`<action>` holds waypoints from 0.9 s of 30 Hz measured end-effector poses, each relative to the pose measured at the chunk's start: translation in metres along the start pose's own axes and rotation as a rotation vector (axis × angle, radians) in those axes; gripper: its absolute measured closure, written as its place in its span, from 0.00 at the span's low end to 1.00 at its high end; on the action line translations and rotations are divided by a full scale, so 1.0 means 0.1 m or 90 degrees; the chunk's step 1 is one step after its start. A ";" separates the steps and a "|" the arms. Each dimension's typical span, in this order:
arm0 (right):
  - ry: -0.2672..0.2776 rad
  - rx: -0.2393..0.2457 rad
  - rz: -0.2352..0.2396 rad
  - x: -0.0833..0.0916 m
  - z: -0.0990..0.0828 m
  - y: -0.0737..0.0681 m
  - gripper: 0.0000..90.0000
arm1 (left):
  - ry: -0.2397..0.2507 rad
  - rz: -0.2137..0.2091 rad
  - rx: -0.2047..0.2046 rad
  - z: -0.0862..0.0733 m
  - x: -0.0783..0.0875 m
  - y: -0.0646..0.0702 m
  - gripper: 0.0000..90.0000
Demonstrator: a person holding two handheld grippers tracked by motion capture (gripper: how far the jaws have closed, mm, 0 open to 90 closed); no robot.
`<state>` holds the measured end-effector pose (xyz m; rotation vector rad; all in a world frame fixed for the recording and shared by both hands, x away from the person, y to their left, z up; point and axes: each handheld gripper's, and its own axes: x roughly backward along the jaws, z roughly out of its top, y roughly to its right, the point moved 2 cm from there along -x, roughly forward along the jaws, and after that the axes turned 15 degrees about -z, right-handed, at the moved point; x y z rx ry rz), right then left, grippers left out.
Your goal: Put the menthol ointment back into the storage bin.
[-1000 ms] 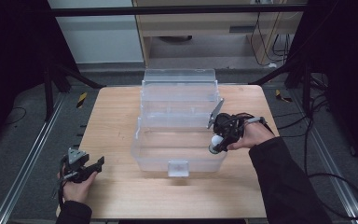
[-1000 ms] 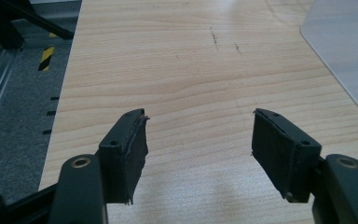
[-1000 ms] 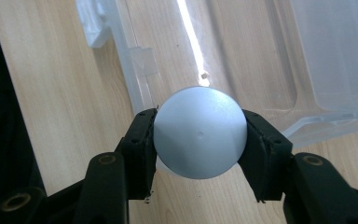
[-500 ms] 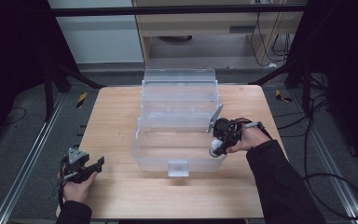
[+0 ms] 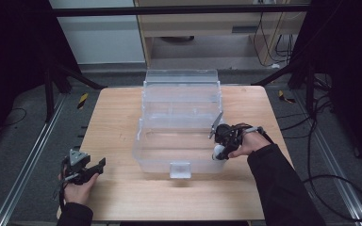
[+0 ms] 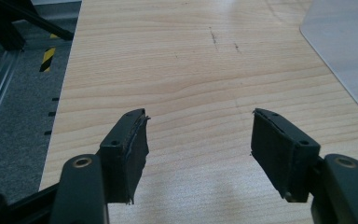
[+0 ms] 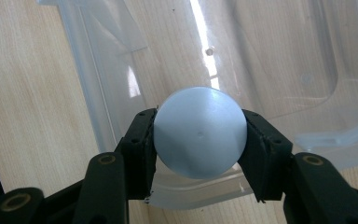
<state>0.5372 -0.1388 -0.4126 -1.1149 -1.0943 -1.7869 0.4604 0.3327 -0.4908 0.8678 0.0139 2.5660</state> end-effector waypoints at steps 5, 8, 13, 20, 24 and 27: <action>-0.004 0.007 0.003 -0.02 0.00 -0.01 0.55 | -0.001 0.000 0.000 0.00 0.00 0.00 0.40; -0.007 0.012 0.003 -0.04 0.01 -0.02 0.55 | -0.001 -0.001 -0.001 0.00 0.00 0.00 0.40; -0.014 0.014 0.006 -0.07 0.01 -0.03 0.55 | -0.002 -0.001 -0.001 0.00 -0.01 0.00 0.40; -0.024 0.014 0.007 -0.10 0.02 -0.03 0.55 | -0.003 -0.002 -0.001 0.00 -0.01 0.00 0.40; -0.023 0.012 0.005 -0.10 0.02 -0.03 0.55 | -0.004 -0.002 -0.002 0.00 -0.01 0.00 0.40; -0.017 0.013 0.004 -0.10 0.02 -0.03 0.54 | -0.004 -0.003 -0.001 0.00 -0.01 0.00 0.40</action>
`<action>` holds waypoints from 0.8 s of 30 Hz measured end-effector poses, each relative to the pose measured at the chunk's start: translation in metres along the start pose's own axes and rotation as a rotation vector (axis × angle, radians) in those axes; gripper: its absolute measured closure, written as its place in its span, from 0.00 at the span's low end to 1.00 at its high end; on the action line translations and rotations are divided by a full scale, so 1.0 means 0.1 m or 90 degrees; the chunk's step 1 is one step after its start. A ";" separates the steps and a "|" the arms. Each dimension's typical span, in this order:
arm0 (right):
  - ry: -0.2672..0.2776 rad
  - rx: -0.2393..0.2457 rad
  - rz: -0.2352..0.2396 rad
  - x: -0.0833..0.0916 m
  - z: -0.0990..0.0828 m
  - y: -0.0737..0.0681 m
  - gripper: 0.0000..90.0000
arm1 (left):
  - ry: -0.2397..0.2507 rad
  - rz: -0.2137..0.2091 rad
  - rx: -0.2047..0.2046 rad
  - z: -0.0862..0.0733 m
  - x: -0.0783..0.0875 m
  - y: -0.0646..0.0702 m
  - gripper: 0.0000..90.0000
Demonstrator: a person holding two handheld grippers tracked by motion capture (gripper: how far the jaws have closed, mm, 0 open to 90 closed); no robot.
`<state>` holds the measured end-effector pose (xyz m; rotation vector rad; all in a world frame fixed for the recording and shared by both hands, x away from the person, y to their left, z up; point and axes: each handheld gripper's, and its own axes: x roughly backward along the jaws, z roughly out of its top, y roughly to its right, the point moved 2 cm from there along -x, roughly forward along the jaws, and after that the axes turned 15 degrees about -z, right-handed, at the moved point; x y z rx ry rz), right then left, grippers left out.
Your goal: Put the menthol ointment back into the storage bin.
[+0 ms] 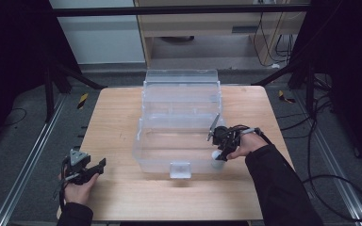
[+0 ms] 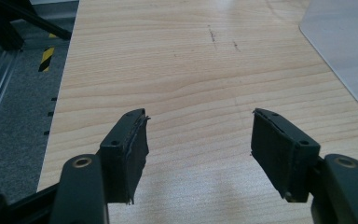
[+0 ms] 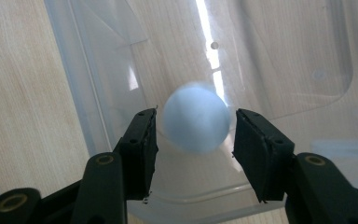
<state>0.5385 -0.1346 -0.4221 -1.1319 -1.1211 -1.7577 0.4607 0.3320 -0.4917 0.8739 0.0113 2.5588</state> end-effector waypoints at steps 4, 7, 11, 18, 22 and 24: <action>0.008 -0.003 -0.002 0.01 -0.01 -0.01 0.54 | 0.000 0.000 -0.001 0.00 0.00 0.00 0.40; 0.012 -0.007 -0.002 0.02 -0.02 -0.01 0.55 | -0.001 0.000 -0.001 0.00 0.00 0.00 0.40; 0.028 -0.026 -0.006 0.10 -0.03 0.00 0.52 | 0.000 -0.002 0.000 0.00 0.00 0.00 0.40; 0.125 -0.106 -0.043 0.38 -0.15 0.01 0.40 | 0.000 -0.002 -0.002 0.00 0.01 0.01 0.40; 0.192 -0.163 -0.073 0.52 -0.26 0.01 0.31 | 0.001 -0.001 -0.001 0.00 0.01 0.01 0.40; 0.238 -0.213 -0.101 0.60 -0.36 0.00 0.27 | 0.001 -0.002 -0.001 0.01 0.01 0.02 0.40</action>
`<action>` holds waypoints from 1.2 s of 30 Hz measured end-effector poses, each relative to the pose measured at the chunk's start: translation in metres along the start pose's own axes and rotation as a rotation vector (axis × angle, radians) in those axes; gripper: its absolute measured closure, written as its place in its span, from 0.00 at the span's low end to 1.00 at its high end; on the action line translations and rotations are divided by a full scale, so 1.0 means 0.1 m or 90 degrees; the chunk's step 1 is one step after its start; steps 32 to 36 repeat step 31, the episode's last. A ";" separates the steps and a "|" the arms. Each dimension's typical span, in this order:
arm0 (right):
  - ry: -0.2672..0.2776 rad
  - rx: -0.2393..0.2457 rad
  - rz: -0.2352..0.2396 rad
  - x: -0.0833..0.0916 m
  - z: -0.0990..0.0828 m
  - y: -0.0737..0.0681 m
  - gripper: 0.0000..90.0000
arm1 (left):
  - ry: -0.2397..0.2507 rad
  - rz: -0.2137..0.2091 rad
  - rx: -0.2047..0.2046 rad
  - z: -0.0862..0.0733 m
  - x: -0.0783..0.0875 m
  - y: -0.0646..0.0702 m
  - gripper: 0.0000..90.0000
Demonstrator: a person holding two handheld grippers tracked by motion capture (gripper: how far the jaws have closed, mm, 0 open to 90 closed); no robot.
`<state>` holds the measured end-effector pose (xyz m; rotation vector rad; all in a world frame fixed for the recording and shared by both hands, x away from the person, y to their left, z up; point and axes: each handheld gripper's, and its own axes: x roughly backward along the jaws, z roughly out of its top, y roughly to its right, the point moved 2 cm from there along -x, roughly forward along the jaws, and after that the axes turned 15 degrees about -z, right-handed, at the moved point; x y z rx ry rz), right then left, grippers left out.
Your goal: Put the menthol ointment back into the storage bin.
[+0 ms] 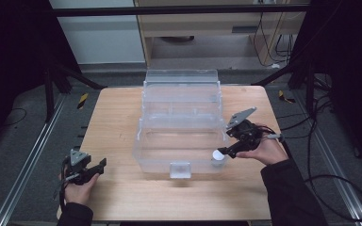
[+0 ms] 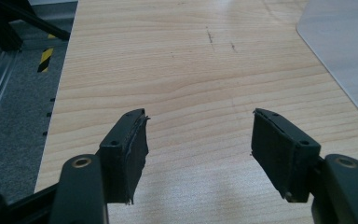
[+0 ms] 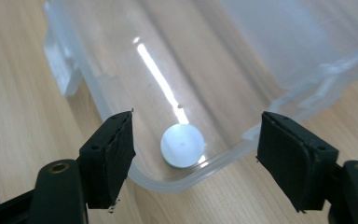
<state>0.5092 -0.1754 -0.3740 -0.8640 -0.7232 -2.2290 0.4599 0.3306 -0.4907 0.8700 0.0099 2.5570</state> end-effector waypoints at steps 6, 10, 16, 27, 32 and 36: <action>0.069 -0.106 -0.066 0.17 -0.25 0.03 0.20 | -0.001 -0.003 0.000 0.00 0.00 0.01 0.40; 0.099 -0.171 -0.105 0.19 -0.49 0.05 0.16 | 0.001 -0.005 -0.001 0.00 0.00 0.02 0.40; 0.107 -0.245 -0.142 0.14 -0.86 0.09 0.16 | 0.002 -0.007 -0.001 0.00 0.00 0.03 0.40; 0.128 -0.335 -0.214 0.01 -1.33 0.16 0.12 | 0.007 -0.005 -0.007 0.00 0.01 0.04 0.40; 0.122 -0.367 -0.237 -0.02 -1.51 0.20 0.11 | 0.005 -0.006 -0.007 0.00 0.00 0.04 0.39; 0.122 -0.367 -0.237 -0.02 -1.51 0.20 0.11 | 0.005 -0.006 -0.007 0.00 0.00 0.04 0.39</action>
